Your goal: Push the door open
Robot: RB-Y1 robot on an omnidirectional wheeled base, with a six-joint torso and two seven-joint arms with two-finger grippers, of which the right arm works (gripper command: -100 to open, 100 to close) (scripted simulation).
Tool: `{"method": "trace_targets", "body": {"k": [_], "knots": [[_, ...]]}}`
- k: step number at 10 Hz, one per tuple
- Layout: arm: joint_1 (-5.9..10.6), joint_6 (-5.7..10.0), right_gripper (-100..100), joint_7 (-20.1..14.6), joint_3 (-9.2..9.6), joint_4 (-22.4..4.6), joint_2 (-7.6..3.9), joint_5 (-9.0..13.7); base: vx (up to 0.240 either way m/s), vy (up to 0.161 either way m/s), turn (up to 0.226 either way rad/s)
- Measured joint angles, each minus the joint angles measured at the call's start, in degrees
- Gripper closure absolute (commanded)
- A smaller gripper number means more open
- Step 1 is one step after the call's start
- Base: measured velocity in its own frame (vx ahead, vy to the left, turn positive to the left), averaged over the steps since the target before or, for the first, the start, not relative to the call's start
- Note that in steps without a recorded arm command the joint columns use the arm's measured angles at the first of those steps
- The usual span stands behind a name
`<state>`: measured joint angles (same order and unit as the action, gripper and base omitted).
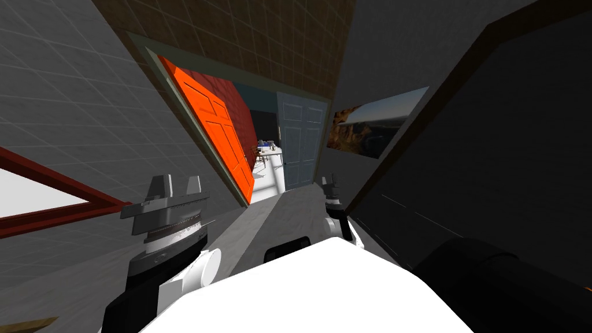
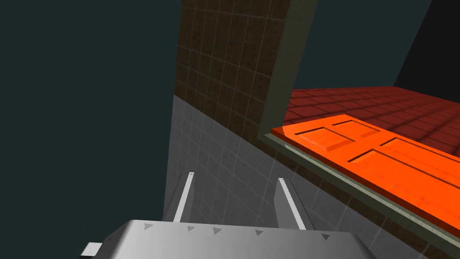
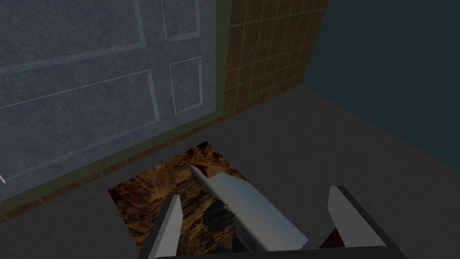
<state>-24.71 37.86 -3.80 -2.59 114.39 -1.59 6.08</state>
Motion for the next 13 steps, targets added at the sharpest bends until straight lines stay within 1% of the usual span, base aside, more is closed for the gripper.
{"method": "trace_targets", "body": {"k": [1,3,5,8,10,12,13], "knots": [[0.67,-0.01,-100,0.15,-0.09,-1.13,-0.31,0.08,0.077,-0.015,0.039],[1.52,0.47,-100,0.41,-0.04,-3.47,-0.84,0.17,0.078,-0.009,0.036],[2.92,0.57,-100,0.77,-0.10,-6.04,-1.33,0.29,0.095,-0.010,0.034],[4.37,1.17,-100,1.29,0.04,-9.79,-1.98,0.40,0.095,-0.010,0.042],[5.57,1.65,-100,1.80,0.25,-12.68,-2.16,0.39,0.095,-0.010,0.040],[6.64,1.41,-100,2.34,0.38,-14.63,-2.37,0.44,0.092,-0.010,0.042],[7.23,1.74,-100,2.47,0.38,-16.22,-2.61,0.51,0.096,-0.022,0.046]]}}
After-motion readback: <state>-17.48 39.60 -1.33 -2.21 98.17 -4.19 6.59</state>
